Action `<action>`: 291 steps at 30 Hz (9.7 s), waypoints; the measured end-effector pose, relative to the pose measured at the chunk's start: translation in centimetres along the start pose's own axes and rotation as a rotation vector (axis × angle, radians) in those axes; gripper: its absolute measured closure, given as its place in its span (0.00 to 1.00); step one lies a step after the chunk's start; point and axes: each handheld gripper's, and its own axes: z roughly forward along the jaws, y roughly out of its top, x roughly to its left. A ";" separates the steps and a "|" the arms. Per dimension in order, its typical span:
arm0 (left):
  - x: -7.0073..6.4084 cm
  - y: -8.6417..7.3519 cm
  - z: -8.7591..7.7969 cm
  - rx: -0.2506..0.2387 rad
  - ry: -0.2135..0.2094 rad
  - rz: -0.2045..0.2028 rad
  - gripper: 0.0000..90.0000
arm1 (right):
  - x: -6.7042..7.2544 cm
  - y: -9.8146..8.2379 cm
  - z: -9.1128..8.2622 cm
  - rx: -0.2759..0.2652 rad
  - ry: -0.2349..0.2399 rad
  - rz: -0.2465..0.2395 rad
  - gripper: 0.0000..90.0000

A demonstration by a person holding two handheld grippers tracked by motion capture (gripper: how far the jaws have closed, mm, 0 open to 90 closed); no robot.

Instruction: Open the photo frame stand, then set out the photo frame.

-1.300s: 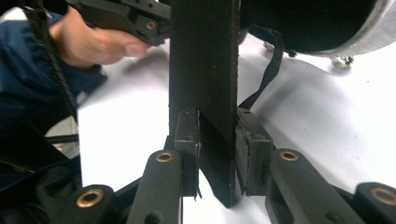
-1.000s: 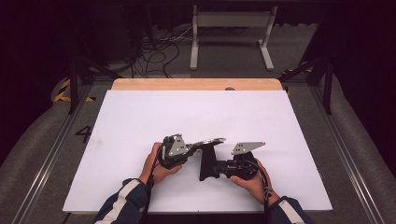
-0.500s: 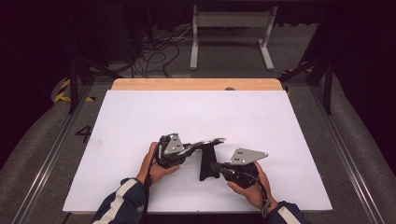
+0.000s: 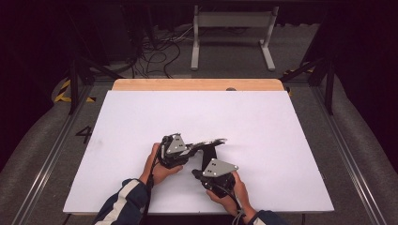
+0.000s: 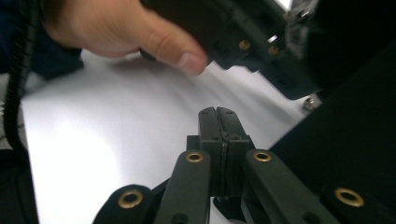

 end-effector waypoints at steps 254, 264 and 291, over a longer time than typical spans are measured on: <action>-0.8 -6.5 -9.4 0.055 0.139 -0.117 0.25 | -6.0 0.4 0.5 -0.125 -0.222 0.372 0.66; -0.4 -6.3 -9.2 0.052 0.134 -0.115 0.25 | -6.4 0.0 -0.3 -0.103 -0.174 0.375 0.74; 0.1 -4.1 -6.5 0.072 0.070 -0.105 0.23 | -8.4 -0.3 -1.6 -0.038 -0.007 0.366 0.86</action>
